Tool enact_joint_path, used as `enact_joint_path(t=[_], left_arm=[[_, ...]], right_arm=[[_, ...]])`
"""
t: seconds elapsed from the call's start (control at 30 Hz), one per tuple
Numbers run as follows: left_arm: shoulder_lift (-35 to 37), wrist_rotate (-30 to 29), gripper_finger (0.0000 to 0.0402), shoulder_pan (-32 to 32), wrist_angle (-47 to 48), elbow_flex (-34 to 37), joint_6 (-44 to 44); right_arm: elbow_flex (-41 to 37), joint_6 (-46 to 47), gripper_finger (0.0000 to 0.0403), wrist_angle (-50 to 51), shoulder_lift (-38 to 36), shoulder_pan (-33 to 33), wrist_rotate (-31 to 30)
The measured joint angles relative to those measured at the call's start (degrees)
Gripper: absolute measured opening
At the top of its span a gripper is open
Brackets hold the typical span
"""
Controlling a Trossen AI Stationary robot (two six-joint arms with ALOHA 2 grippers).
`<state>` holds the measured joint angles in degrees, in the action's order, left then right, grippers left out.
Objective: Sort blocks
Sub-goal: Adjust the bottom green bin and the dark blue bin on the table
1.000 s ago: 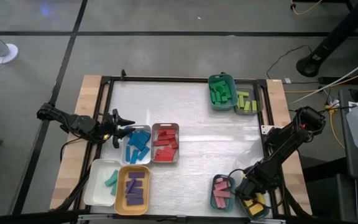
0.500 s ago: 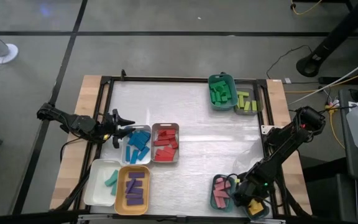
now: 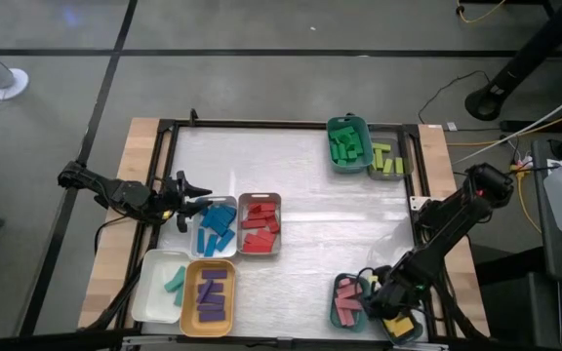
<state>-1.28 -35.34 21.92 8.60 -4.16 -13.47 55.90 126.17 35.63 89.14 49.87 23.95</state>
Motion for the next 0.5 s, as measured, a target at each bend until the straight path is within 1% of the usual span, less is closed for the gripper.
enact_joint_path(t=[0.23,0.4,0.5], left_arm=[[0.01,-0.01,0.0148,0.00,-0.02,0.00,-0.02],[0.01,0.00,0.0148,0.01,-0.07,0.00,-0.32],[0.01,-0.02,0.0148,0.01,-0.08,0.00,-0.87]], right_arm=[[2.93,0.01,0.0273,10.60,-1.57,0.00,-10.70],[3.04,-0.65,0.0273,11.31,-1.55,-0.02,-16.54],[3.04,-4.05,0.0273,8.71,-1.55,-0.02,-17.38]])
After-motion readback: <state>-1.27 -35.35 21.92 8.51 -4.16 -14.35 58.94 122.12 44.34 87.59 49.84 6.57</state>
